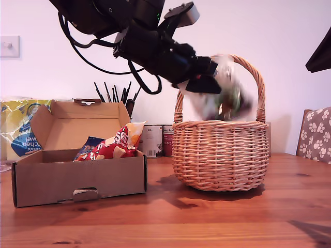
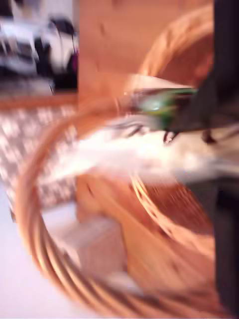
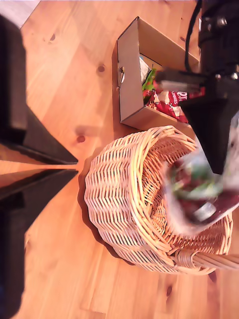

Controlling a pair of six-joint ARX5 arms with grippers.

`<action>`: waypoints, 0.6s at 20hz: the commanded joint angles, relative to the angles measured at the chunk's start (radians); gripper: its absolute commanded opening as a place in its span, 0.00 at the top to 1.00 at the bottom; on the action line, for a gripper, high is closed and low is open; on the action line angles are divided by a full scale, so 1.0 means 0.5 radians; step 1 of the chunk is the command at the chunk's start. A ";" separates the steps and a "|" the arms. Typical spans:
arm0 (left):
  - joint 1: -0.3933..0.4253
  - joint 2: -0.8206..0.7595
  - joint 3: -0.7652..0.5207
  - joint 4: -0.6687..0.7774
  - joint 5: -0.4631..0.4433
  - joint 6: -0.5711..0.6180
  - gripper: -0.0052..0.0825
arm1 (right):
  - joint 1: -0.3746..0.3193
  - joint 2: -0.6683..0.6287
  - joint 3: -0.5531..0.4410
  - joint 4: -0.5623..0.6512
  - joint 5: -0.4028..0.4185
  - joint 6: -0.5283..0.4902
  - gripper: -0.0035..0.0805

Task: Move the bags of Easter eggs from the cardboard box on the left into the woven basket on the right side.

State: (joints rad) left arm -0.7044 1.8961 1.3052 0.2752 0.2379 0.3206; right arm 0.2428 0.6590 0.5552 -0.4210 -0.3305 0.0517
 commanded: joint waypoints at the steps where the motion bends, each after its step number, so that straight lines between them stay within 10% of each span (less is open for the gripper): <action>1: 0.004 0.002 -0.021 0.034 -0.021 0.009 0.40 | -0.002 -0.002 -0.037 0.008 0.000 0.002 0.97; 4: 0.004 -0.078 -0.021 -0.085 -0.021 0.001 0.49 | -0.002 -0.002 -0.037 0.007 0.001 0.002 0.97; 8: 0.019 -0.355 -0.021 -0.465 -0.021 0.002 0.97 | -0.002 -0.002 -0.037 0.008 0.001 0.002 0.97; 12: 0.176 -0.565 -0.022 -0.926 0.121 0.002 0.96 | -0.002 -0.002 -0.037 0.025 0.002 -0.014 0.97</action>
State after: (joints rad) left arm -0.6399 1.5753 1.3098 -0.1535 0.2901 0.3206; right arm 0.2428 0.6590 0.5552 -0.4191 -0.3302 0.0505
